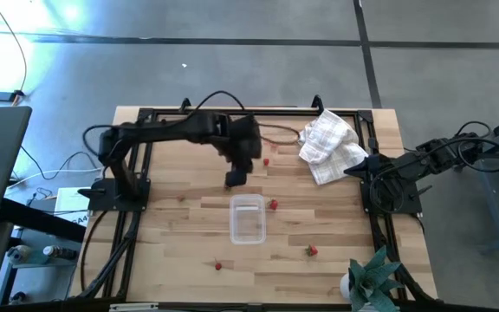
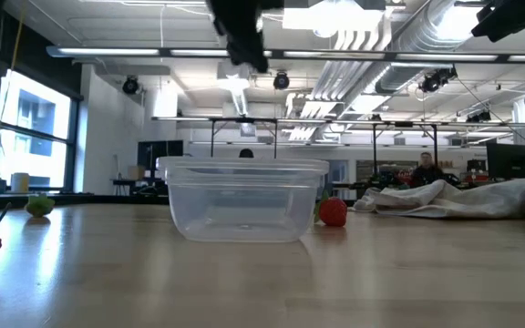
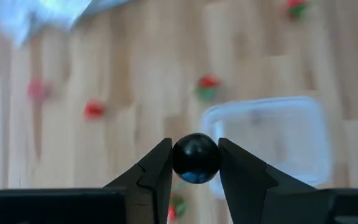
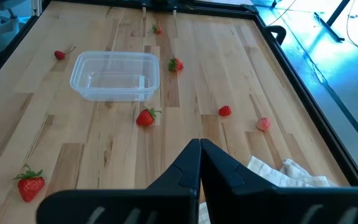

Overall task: Pick and placing Produce into tupperware
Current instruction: Put the black cherry into the transparent container

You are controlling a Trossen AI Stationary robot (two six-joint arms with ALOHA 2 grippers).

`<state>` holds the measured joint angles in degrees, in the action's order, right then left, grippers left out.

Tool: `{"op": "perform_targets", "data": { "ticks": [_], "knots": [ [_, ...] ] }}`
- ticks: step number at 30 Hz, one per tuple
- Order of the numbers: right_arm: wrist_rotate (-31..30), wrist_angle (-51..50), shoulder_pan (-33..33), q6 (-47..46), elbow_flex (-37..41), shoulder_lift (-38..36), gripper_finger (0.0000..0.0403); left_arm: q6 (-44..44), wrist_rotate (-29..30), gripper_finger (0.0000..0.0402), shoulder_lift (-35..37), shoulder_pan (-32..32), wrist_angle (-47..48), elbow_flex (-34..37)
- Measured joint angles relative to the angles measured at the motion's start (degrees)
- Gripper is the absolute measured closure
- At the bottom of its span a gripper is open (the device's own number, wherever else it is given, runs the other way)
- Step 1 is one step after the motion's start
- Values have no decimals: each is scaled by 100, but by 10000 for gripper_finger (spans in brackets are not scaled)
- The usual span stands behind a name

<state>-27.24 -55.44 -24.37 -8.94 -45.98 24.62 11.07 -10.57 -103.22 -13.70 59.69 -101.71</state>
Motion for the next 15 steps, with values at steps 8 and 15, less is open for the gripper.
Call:
{"op": "perform_targets", "data": {
  "ticks": [8,15],
  "knots": [
    [-2,-2,1,-1,-1,1,402,234,116,294,-406,797,53,-149],
    [-2,-4,1,-2,0,8,402,421,-110,294,-1289,968,-41,-144]
  ]
}}
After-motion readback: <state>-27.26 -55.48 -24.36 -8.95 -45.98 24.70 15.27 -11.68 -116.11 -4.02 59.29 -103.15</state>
